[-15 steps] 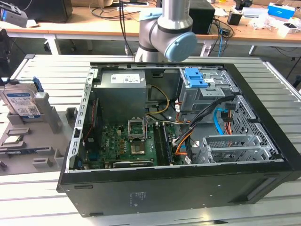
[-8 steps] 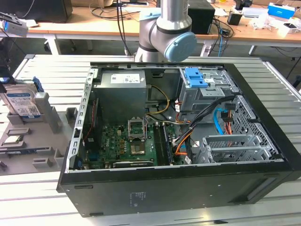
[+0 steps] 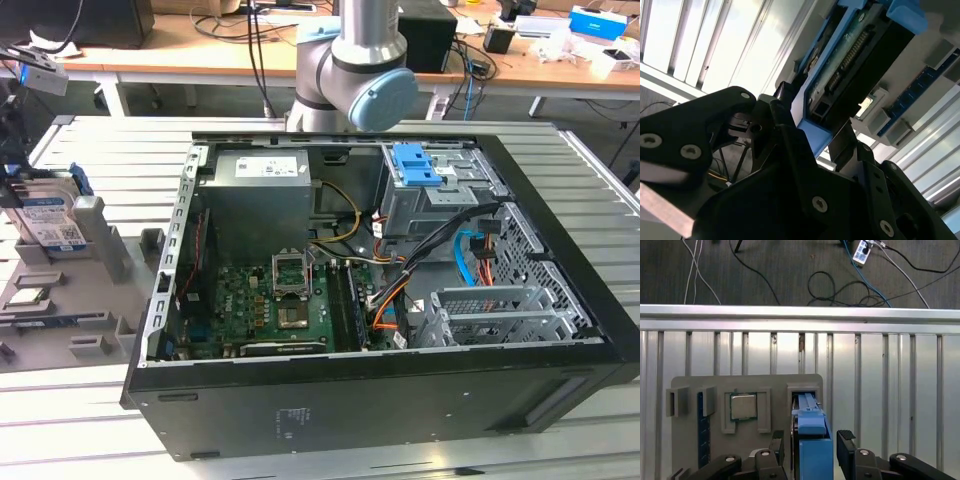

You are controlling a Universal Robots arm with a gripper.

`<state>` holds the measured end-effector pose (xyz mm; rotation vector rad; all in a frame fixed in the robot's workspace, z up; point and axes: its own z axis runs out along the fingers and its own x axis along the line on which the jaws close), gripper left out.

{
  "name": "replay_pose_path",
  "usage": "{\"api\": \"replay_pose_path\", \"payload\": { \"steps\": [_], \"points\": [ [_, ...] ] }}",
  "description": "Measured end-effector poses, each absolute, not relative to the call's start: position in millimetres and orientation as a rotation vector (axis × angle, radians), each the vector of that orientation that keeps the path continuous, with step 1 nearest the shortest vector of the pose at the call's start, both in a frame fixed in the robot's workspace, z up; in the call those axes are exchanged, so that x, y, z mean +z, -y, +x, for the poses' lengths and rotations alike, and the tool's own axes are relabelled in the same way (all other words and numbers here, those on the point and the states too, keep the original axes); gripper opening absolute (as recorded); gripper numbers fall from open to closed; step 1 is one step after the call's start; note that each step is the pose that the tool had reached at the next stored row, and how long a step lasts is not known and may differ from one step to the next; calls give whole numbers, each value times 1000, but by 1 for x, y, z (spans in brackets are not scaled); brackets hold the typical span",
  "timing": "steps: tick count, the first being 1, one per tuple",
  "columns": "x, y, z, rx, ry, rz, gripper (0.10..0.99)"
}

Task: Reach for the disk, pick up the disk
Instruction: 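Pick up the disk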

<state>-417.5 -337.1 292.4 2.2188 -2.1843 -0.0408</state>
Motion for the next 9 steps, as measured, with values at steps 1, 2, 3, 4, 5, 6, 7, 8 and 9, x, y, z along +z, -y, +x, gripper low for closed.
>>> {"api": "replay_pose_path", "payload": {
  "steps": [1,2,3,4,5,6,7,8,9],
  "points": [
    [291,337,-418,-41,2184,2219,541],
    [288,337,-418,-41,2184,2219,541],
    [288,337,-418,-41,2184,2219,541],
    [288,337,-418,-41,2183,2219,541],
    [288,337,-418,-41,2183,2219,541],
    [287,337,-418,-41,2184,2219,541],
    [287,337,-418,-41,2184,2219,541],
    [287,337,-418,-41,2184,2219,541],
    [287,337,-418,-41,2184,2219,541]
  ]
}}
